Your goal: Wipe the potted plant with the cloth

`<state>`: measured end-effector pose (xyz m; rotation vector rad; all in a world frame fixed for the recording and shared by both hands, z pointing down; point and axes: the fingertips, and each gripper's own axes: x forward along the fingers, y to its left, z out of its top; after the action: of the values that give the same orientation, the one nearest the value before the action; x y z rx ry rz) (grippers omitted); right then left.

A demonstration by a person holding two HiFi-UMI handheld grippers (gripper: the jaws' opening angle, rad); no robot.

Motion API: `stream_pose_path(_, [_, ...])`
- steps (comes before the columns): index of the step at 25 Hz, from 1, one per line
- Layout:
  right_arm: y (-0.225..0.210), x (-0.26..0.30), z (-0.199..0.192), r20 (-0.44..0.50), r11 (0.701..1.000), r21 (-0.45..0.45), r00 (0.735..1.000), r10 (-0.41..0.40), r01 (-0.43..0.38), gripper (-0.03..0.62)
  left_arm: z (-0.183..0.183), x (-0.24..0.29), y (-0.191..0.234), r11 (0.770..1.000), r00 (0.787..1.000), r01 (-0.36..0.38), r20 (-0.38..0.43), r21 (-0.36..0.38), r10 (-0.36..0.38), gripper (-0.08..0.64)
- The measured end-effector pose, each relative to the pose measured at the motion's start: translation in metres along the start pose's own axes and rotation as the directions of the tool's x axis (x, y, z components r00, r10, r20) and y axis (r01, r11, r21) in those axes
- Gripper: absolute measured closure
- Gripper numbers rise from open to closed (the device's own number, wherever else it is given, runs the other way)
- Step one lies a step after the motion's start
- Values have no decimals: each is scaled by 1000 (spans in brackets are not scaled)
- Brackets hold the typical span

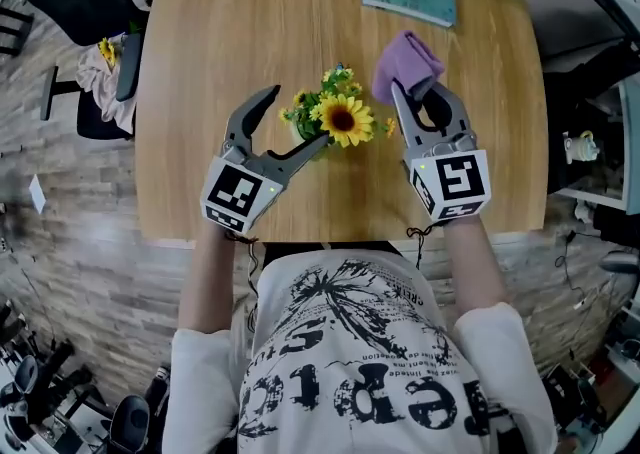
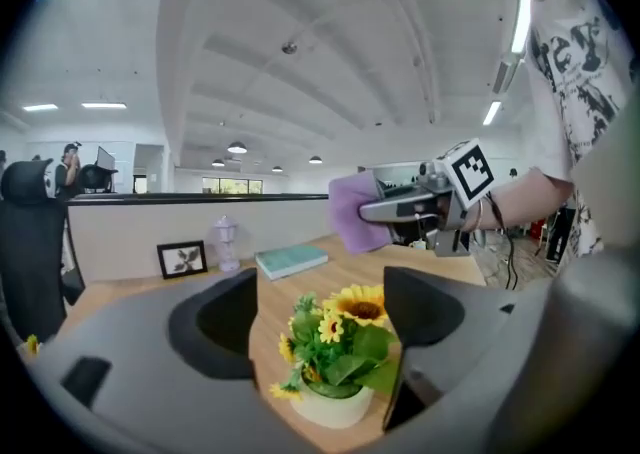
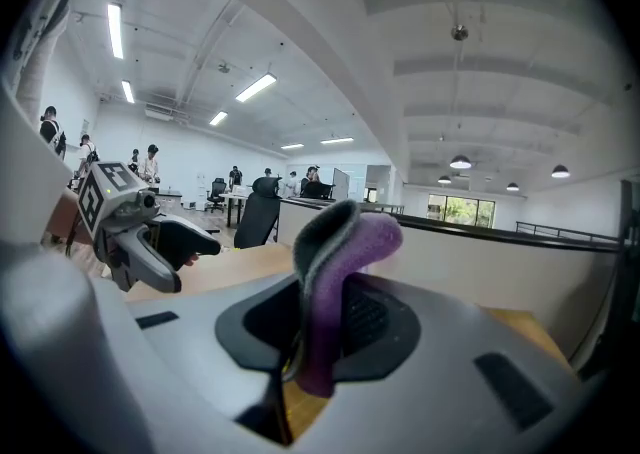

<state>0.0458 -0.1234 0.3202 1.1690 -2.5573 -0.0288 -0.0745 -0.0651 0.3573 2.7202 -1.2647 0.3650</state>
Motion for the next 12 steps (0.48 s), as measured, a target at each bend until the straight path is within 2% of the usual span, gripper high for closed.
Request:
stream_pose_path(2, [1, -4, 4, 5, 1000, 0, 1000, -2, 2, 517, 12, -12, 4, 999, 998, -52, 24, -1, 52, 230])
stream_pose_path(3, [2, -7, 6, 6, 1000, 1, 1000, -3, 3, 517, 18, -18, 8, 996, 995, -91, 37, 8, 91, 309])
stream_pose_path(4, [3, -9, 7, 7, 1000, 2, 1000, -3, 3, 517, 24, -24, 12, 991, 990, -135, 53, 25, 133, 418])
stream_pose_path(6, [9, -11, 11, 17, 1000, 0, 1000, 6, -6, 517, 38, -33, 21, 977, 977, -202, 82, 66, 197, 526])
stream_pose_path(7, [13, -12, 13, 23, 1000, -4, 1000, 14, -14, 517, 43, -36, 25, 972, 973, -221, 92, 77, 213, 553])
stream_pose_path(12, [24, -19, 18, 46, 999, -30, 999, 26, -24, 520, 54, -46, 29, 967, 963, -250, 113, 45, 243, 555])
